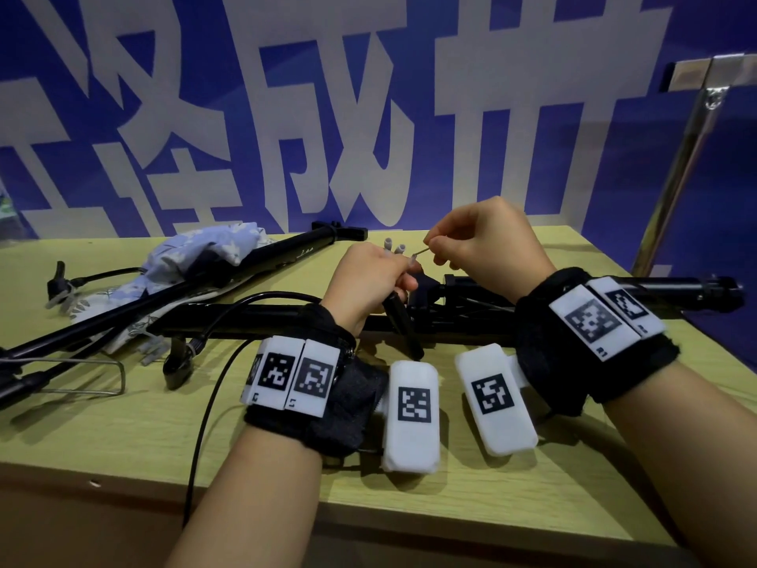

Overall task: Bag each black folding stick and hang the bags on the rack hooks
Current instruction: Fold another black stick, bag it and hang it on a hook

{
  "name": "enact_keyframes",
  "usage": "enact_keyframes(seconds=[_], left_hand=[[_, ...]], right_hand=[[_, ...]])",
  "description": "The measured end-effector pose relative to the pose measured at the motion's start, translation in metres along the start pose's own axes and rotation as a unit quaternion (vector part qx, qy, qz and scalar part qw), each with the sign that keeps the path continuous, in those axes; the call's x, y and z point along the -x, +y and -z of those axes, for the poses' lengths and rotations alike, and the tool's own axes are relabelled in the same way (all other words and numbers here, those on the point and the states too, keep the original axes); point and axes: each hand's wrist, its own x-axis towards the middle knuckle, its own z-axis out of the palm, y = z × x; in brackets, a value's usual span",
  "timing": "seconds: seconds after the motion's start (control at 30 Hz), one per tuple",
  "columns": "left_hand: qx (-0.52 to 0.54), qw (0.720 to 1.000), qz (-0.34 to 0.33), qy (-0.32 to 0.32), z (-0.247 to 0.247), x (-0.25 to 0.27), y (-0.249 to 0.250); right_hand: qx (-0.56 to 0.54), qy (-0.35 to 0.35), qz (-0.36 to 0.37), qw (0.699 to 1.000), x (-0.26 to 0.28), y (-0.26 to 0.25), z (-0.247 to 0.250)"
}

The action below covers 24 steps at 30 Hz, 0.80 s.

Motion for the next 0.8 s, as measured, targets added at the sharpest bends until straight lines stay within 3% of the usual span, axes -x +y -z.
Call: enact_keyframes(seconds=[0.1,0.37,0.63,0.8], left_hand=[[-0.002,1.0,-0.009,0.007,0.0,0.0,0.0],[-0.024,0.999,-0.022,0.006,0.001,-0.002,-0.002],[-0.075,0.994,-0.074,0.009,0.0,-0.002,-0.006],[-0.179,0.973,-0.141,0.021,0.0,-0.006,-0.01]], right_hand=[[-0.011,0.021,-0.002,1.0,0.0,0.0,0.001],[-0.003,-0.025,-0.02,0.999,0.001,-0.001,0.0],[0.008,-0.058,-0.023,0.998,0.003,-0.001,0.0],[-0.04,-0.072,-0.053,0.995,0.004,0.001,-0.001]])
